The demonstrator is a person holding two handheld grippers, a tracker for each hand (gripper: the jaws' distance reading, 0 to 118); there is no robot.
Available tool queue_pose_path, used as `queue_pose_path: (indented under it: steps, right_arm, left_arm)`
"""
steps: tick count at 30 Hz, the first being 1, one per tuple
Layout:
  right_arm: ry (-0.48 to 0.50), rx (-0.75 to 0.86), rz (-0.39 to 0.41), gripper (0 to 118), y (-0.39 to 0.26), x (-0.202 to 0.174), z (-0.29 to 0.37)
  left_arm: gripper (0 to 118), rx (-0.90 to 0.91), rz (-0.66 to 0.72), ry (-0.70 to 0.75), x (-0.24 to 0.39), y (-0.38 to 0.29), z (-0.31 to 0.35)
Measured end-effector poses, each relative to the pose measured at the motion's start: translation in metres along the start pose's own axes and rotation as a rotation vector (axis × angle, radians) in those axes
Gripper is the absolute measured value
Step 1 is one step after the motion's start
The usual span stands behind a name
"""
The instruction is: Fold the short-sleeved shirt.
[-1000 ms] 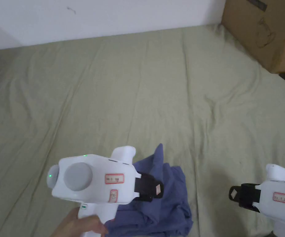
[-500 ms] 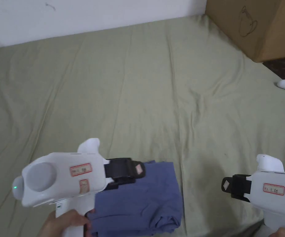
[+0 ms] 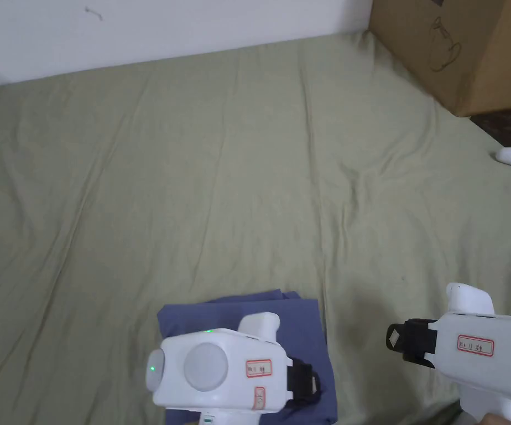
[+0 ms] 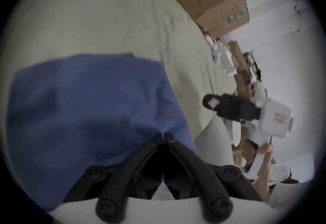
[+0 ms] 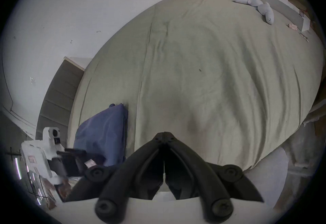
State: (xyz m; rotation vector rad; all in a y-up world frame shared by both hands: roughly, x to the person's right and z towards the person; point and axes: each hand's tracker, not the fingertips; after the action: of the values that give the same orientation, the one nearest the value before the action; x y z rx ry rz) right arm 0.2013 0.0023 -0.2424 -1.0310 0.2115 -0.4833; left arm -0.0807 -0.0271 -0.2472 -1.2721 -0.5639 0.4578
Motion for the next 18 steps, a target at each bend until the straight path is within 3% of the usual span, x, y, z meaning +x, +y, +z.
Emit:
queue_pose_path:
  steps: [2,7,13,18]
  right_arm:
    - [-0.004,0.002,-0.004,0,0.000,0.002,0.002]
    - [-0.011,0.009,-0.008,0,0.001,0.006,0.007]
    - [-0.007,0.023,0.032,0,0.013,-0.002,0.014]
    - [0.076,0.033,0.175,0,0.028,-0.051,0.016]
  left_arm:
    - [1,-0.021,-0.013,-0.054,0.008,-0.005,-0.008]
    - [1,-0.060,-0.058,-0.003,0.018,-0.009,-0.028]
    - [1,0.055,-0.045,-0.042,0.013,0.001,0.021]
    - [1,0.276,0.053,-0.122,-0.021,0.006,0.106]
